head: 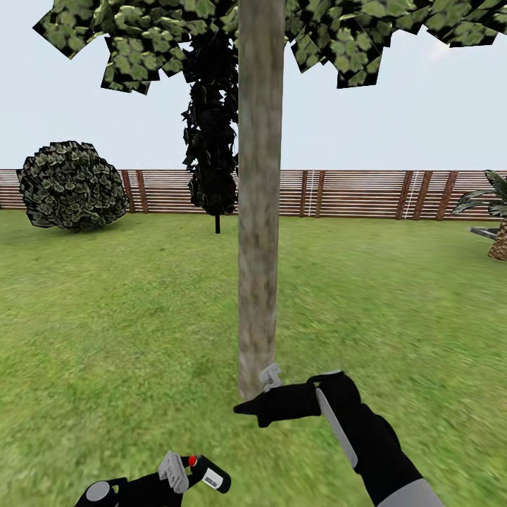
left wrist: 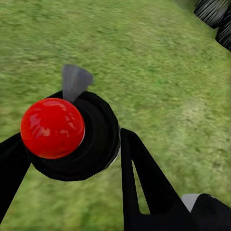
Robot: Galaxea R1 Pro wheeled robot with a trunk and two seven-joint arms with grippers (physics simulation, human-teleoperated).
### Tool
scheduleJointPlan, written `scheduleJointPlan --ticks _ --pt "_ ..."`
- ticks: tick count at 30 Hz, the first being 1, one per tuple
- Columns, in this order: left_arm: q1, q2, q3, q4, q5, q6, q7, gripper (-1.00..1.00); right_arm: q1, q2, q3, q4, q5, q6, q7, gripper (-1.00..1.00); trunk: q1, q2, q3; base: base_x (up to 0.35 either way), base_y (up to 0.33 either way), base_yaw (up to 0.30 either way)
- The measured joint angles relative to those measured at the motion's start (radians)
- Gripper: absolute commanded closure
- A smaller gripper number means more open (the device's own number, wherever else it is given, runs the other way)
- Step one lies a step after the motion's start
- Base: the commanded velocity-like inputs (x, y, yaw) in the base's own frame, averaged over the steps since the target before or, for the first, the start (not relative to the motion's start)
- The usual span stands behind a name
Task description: In the garden, pick up the pesticide atomizer on the floor and spray pesticide onto both trees until each tree trunk is fully covered.
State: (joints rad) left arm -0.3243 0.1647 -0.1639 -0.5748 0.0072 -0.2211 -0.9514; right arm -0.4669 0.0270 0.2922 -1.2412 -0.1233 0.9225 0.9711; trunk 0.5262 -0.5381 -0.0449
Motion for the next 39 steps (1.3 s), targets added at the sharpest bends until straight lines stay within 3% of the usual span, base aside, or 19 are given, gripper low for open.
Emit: scheduleJointPlan --ticks 5,9,16,27,32,39 --pt "0.0 0.0 -0.001 0.0 0.0 0.0 0.0 1.0 0.0 0.026 0.004 0.027 0.004 0.002 -0.006 1.0 0.0 0.0 0.0 0.0 0.0 0.0" --pt "0.0 0.0 -0.001 0.0 0.001 0.0 0.0 1.0 0.0 0.046 0.036 0.06 0.005 0.004 -0.021 1.0 0.0 0.0 0.0 0.0 0.0 0.0" --pt "0.0 0.0 -0.001 0.001 0.001 0.0 0.0 1.0 0.0 0.052 0.055 0.071 0.004 0.004 -0.026 1.0 0.0 0.0 0.0 0.0 0.0 0.0" --pt "0.0 0.0 -0.001 0.0 0.001 -0.005 0.0 1.0 0.0 0.049 0.041 0.076 0.005 0.005 -0.028 1.0 0.0 0.0 0.0 0.0 0.0 0.0" --pt "0.0 0.0 -0.005 0.0 0.001 -0.031 -0.005 1.0 0.0 0.055 0.046 0.112 0.001 0.005 -0.101 1.0 0.0 0.0 0.0 0.0 0.0 0.0" --pt "0.0 0.0 -0.015 0.0 0.001 -0.039 -0.006 1.0 0.0 0.069 0.054 0.122 -0.004 0.007 -0.13 1.0 0.0 0.0 0.0 0.0 0.0 0.0"
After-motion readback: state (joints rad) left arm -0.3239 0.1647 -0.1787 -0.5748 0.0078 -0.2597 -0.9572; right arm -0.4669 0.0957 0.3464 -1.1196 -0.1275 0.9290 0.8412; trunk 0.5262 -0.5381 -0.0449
